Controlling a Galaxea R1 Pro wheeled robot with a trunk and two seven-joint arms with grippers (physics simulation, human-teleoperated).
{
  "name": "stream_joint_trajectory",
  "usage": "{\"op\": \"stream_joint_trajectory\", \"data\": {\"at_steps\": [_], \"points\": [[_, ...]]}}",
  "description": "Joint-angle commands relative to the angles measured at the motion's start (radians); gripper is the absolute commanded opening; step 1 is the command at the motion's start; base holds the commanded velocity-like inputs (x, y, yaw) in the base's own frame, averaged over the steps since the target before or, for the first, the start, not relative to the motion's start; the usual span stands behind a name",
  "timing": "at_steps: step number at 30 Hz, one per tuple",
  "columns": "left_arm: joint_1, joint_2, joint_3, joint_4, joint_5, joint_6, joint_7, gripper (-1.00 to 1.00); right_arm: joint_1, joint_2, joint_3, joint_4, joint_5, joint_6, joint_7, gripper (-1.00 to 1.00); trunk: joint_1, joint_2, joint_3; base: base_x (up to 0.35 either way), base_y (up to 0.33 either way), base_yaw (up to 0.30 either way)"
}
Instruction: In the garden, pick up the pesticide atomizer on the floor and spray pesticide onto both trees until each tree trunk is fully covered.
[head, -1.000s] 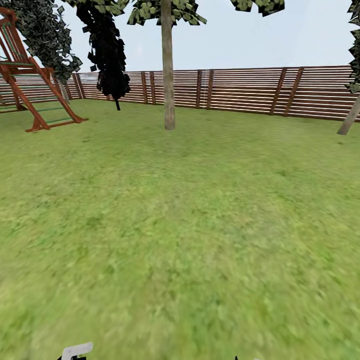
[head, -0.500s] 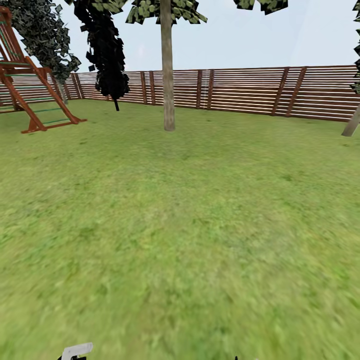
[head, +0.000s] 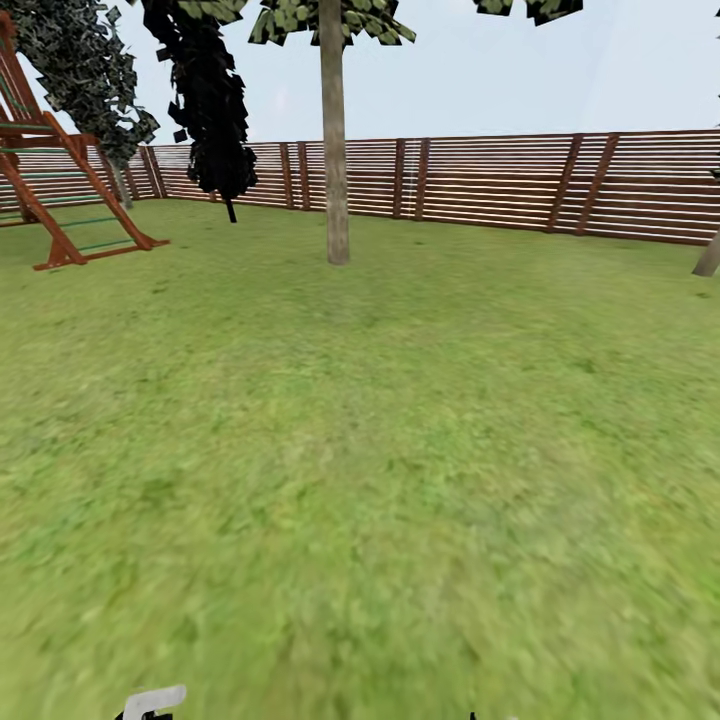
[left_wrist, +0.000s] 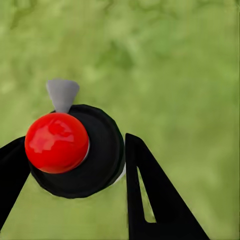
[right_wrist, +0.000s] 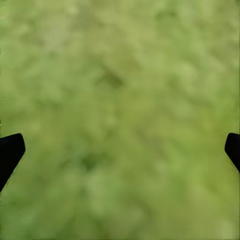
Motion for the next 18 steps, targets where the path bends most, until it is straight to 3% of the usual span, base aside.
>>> {"op": "stream_joint_trajectory", "data": {"at_steps": [1, 18], "points": [[0.0, 0.0, 0.0, 0.0, 0.0, 0.0, 0.0, -1.0, 0.0, 0.0, 0.0, 0.0, 0.0, 0.0, 0.0, 1.0, 0.0, 0.0, 0.0, 0.339, 0.0, 0.0], [0.0, 0.0, 0.0, 0.0, 0.0, 0.0, 0.0, -1.0, 0.0, 0.0, 0.0, 0.0, 0.0, 0.0, 0.0, 1.0, 0.0, 0.0, 0.0, 0.339, 0.0, 0.0]]}}
